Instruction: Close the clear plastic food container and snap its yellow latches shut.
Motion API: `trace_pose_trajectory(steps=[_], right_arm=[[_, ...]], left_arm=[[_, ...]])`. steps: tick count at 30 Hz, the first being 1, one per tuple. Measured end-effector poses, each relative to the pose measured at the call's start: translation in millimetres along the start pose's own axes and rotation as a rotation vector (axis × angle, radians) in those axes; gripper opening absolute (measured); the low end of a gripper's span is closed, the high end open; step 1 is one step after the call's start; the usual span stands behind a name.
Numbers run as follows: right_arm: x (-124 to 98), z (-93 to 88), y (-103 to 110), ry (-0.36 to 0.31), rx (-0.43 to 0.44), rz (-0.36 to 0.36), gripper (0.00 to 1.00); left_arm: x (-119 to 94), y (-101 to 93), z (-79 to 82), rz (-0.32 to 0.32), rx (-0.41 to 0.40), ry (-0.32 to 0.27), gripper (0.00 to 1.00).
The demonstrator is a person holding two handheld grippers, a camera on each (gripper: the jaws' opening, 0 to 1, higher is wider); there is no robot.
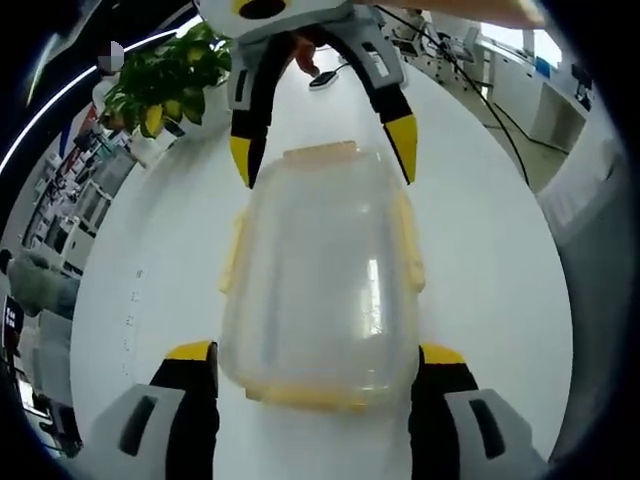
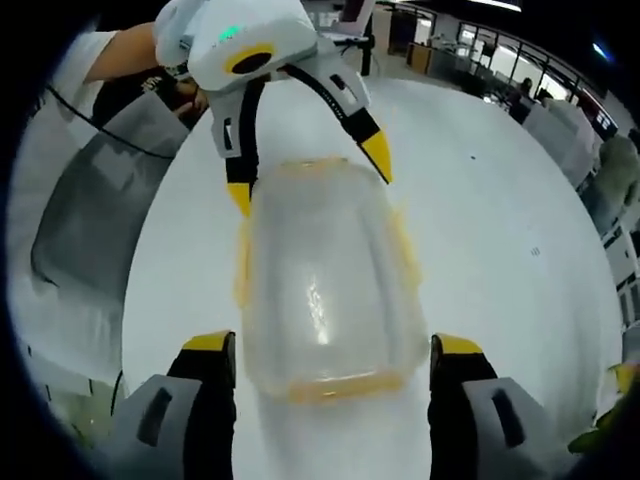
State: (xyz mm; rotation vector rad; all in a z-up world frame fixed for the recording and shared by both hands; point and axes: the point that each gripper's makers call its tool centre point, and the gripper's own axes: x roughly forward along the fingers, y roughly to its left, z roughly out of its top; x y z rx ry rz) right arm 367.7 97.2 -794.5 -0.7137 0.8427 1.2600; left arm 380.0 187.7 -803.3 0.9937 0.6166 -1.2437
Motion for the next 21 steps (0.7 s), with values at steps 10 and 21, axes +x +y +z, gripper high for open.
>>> trace_pose_trajectory(steps=[10, 21], right_arm=[[0.7, -0.2, -1.8, 0.003, -0.003, -0.005, 0.73], [4.0, 2.2, -1.7, 0.008, 0.013, -0.013, 0.73]], left_arm=[[1.3, -1.0, -3.9, 0.013, 0.043, 0.019, 0.73], [0.7, -0.2, -5.4, 0.012, 0.027, -0.005, 0.73]])
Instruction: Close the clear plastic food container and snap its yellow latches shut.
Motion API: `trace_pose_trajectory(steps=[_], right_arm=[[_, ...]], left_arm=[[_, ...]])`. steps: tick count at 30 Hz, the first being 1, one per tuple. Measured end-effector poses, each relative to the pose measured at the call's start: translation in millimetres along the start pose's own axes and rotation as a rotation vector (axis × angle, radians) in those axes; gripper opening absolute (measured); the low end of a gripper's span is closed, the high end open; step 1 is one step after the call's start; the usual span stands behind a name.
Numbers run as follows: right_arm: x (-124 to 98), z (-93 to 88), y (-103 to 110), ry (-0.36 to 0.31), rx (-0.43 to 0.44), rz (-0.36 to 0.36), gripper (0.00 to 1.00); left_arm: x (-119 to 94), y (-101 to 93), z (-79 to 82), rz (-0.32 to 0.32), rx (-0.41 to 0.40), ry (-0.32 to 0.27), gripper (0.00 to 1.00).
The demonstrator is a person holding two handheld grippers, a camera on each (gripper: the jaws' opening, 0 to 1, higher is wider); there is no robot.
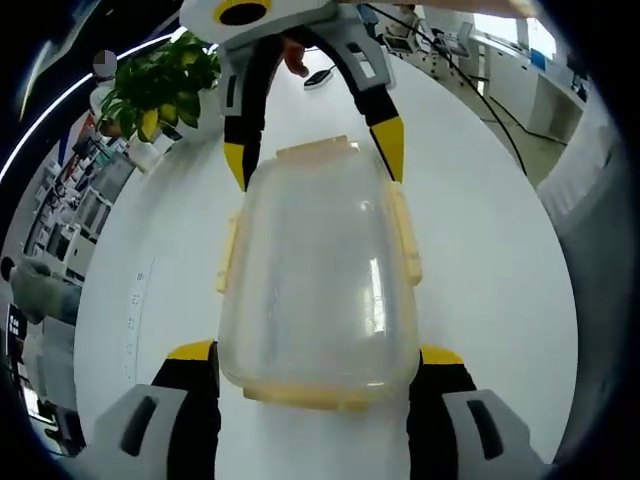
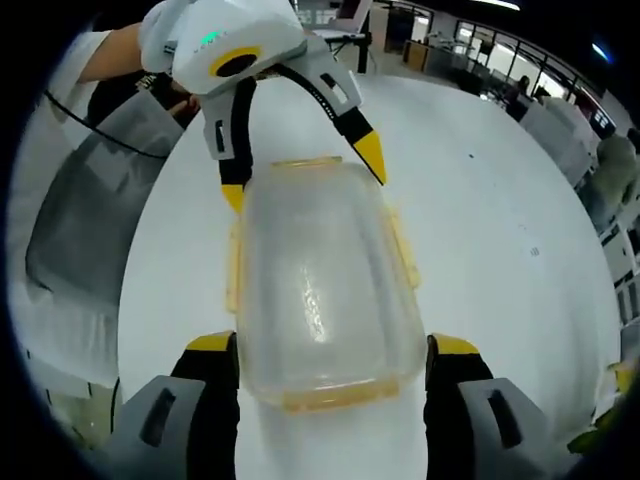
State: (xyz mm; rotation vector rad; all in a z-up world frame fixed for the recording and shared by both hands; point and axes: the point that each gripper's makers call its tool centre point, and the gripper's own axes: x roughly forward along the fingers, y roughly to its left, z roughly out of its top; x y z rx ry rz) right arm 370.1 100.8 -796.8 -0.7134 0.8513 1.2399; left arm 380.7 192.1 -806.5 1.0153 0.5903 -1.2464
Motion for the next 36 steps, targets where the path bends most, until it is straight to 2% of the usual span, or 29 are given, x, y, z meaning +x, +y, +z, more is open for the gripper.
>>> trace_pose_trajectory(steps=[6, 10, 27, 32, 36], right_arm=[[7, 10.6, 4, 0.003, -0.004, 0.007, 0.73], [13, 21.9, 9, -0.007, -0.012, 0.014, 0.73], [57, 96.0, 43, -0.035, -0.056, 0.051, 0.73], [66, 111.7, 53, -0.031, -0.058, 0.054, 0.73], [74, 126.4, 63, -0.060, -0.051, 0.060, 0.73]], left_arm=[[-6, -2.3, -9.0, 0.002, -0.010, 0.000, 0.73], [-15, -6.1, -20.9, 0.003, -0.024, 0.006, 0.73], [-63, -27.9, -94.0, 0.021, -0.072, 0.048, 0.73], [-76, -35.7, -112.3, 0.021, -0.075, 0.059, 0.74], [-88, -41.6, -128.4, 0.025, -0.080, 0.060, 0.74]])
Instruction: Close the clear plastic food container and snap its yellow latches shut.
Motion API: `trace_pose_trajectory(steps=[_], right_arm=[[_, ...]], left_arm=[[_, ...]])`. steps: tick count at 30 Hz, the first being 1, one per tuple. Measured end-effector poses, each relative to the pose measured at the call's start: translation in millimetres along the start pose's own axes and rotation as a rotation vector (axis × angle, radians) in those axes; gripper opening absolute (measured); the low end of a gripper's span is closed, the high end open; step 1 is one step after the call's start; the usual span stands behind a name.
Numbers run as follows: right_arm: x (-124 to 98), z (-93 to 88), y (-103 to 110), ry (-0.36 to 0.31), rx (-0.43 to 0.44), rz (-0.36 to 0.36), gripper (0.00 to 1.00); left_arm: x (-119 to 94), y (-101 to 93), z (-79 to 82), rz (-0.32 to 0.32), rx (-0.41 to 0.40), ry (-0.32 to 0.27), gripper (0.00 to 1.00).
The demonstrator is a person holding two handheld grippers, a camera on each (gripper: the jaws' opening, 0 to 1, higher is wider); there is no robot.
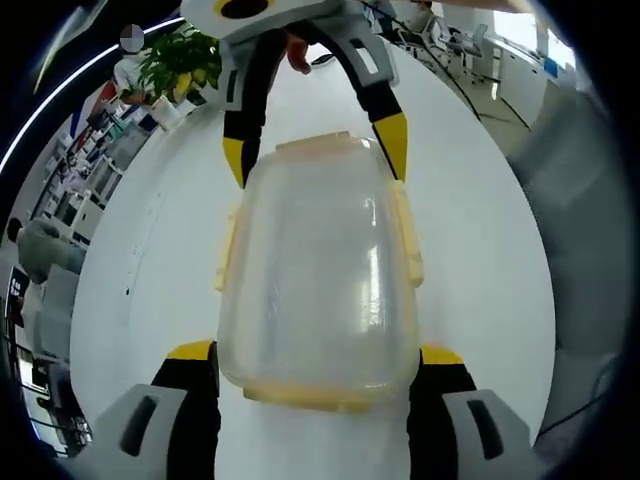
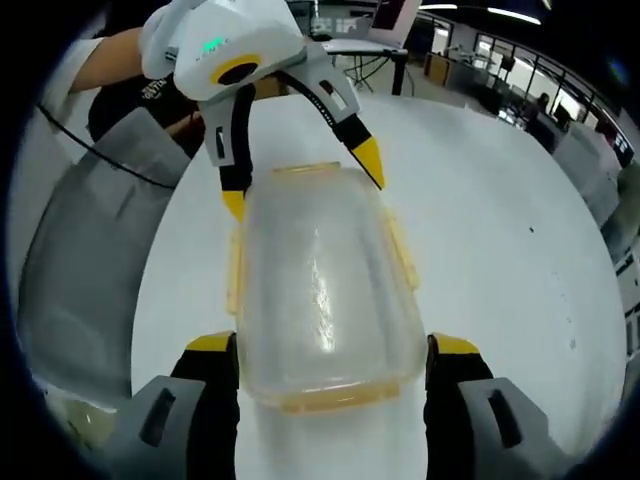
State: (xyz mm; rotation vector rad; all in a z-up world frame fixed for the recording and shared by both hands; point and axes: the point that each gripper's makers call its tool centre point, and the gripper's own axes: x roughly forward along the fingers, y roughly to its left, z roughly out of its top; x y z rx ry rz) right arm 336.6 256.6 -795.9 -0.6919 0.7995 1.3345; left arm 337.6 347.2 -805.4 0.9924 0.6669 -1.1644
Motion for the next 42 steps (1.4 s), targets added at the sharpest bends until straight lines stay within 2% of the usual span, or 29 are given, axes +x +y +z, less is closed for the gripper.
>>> trace_pose_trajectory(steps=[6, 9, 17, 23, 29, 42], right_arm=[[12, 17.6, 12, 0.015, -0.002, 0.004, 0.73], [15, 20.6, 15, 0.019, 0.000, 0.002, 0.74], [16, 23.3, 18, 0.025, 0.011, -0.006, 0.74], [16, 25.2, 14, 0.021, 0.038, 0.007, 0.74], [20, 25.6, 2, 0.060, 0.032, -0.009, 0.74], [21, 27.1, -39, 0.070, 0.029, -0.014, 0.74]], left_arm=[[-11, -6.1, -18.3, -0.002, -0.004, -0.003, 0.74], [-14, -8.3, -23.3, 0.000, -0.004, -0.009, 0.74], [-16, -9.4, -26.1, -0.007, 0.002, -0.020, 0.74], [-15, -3.2, -26.6, -0.029, -0.011, -0.030, 0.74], [-9, 8.7, -28.6, -0.027, 0.017, 0.000, 0.74], [4, 48.1, -29.8, -0.038, 0.002, -0.026, 0.75]])
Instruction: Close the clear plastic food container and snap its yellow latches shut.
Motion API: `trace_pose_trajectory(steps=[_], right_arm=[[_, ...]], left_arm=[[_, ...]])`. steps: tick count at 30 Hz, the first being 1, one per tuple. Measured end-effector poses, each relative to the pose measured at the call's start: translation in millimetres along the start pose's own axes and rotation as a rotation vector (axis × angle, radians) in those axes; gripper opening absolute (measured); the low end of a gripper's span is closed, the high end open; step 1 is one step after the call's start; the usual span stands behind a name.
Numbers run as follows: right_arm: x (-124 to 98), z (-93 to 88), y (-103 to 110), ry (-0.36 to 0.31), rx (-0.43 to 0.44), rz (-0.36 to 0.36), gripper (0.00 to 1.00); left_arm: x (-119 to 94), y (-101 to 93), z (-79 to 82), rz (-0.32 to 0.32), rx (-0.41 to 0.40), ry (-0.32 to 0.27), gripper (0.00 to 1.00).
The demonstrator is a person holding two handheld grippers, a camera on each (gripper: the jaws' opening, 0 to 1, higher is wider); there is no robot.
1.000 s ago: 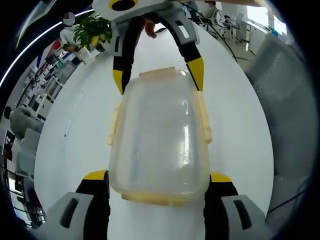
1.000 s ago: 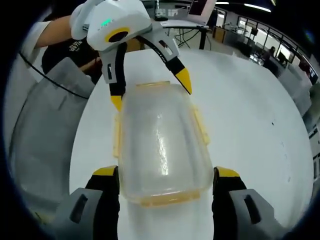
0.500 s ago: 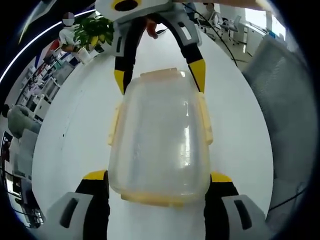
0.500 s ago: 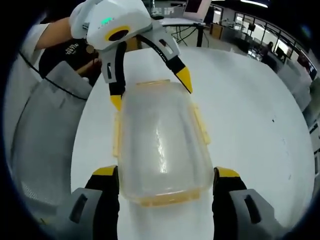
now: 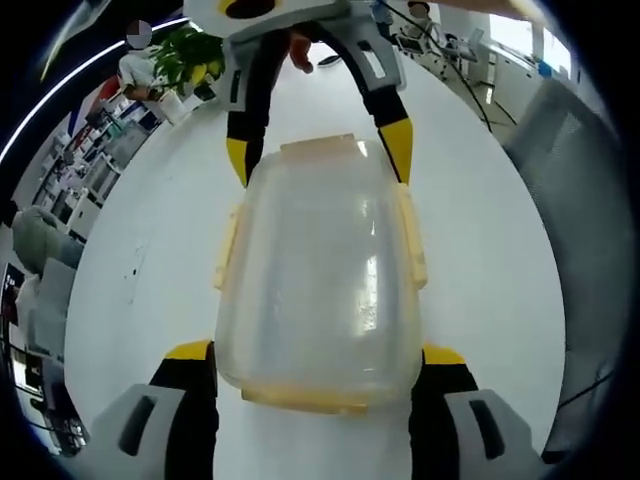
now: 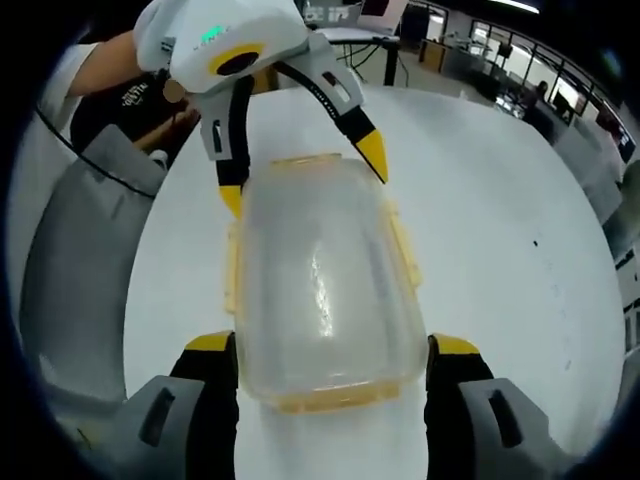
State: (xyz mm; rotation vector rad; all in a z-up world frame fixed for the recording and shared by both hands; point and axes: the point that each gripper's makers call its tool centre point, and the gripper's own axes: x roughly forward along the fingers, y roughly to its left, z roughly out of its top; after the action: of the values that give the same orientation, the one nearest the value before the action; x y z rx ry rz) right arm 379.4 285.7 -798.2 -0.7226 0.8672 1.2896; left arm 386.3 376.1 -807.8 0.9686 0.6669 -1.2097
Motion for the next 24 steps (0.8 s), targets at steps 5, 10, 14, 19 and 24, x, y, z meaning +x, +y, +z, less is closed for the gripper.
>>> trace_pose_trajectory(steps=[5, 10, 14, 19, 24], right_arm=[[0, 1.4, -15, -0.013, 0.009, -0.008, 0.74], [0, 1.2, -28, -0.021, 0.015, -0.013, 0.74], [-1, 1.1, -35, -0.024, 0.018, -0.016, 0.74], [-1, 1.2, -41, -0.021, 0.022, -0.018, 0.74], [-2, 0.6, -46, -0.028, 0.030, -0.024, 0.74]], left_arm=[[5, 15.7, -0.6, -0.013, 0.002, -0.002, 0.76], [12, 27.9, 0.9, -0.013, -0.002, -0.016, 0.77], [14, 36.1, 2.1, -0.015, 0.000, -0.020, 0.77], [16, 41.6, 3.6, -0.021, 0.006, -0.022, 0.77], [17, 44.9, 4.4, -0.025, 0.015, -0.021, 0.77]])
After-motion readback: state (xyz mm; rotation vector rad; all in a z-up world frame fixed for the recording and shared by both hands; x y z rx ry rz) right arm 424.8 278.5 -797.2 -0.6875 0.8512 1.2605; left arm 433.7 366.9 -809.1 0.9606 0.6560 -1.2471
